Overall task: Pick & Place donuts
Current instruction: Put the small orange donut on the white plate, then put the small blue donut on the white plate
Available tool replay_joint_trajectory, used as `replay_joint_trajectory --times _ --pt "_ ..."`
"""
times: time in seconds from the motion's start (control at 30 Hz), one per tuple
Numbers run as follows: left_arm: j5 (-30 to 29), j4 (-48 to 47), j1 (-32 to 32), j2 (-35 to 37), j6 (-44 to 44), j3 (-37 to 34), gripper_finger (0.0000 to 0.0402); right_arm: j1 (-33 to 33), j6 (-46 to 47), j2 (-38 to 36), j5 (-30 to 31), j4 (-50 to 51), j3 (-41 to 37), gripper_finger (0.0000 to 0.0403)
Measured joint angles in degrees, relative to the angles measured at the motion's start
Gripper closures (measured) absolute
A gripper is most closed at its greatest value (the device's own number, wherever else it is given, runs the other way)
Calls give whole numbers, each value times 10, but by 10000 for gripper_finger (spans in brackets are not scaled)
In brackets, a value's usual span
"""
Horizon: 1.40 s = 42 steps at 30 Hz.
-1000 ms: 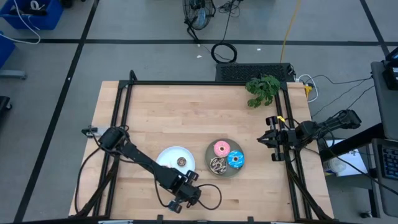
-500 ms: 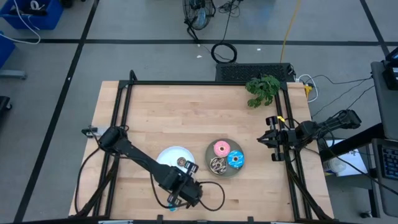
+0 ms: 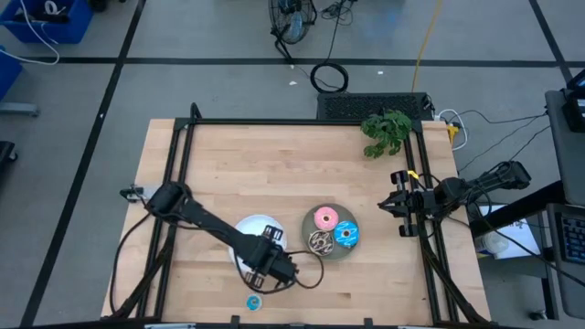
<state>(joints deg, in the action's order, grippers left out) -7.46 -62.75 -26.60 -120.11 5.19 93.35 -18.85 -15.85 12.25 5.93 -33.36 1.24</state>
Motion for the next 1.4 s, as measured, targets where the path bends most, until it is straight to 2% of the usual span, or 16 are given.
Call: replay_joint_trajectory --times 0.17,0.27,0.43,0.73,0.9,1.03,1.13,1.3,1.4 --pt "5 13 12 -1 1 -29 394 0 -2 0 0 0 0 403" --pt "48 38 16 0 5 -34 379 0 -3 0 0 0 0 403" --pt "89 46 24 0 27 -41 337 0 0 0 0 0 0 403" --pt "77 22 29 0 29 -24 221 0 0 0 0 0 0 403" --pt "78 -15 37 0 31 13 190 0 -2 0 0 0 0 403" --pt "77 -71 37 0 39 48 198 0 -2 0 0 0 0 403" --pt "74 -129 31 0 42 85 222 0 -2 0 0 0 0 403" --pt "42 -184 -8 0 27 164 293 0 -3 0 0 0 0 403" --pt "-4 -205 -38 0 23 221 342 0 -3 0 0 0 0 403"
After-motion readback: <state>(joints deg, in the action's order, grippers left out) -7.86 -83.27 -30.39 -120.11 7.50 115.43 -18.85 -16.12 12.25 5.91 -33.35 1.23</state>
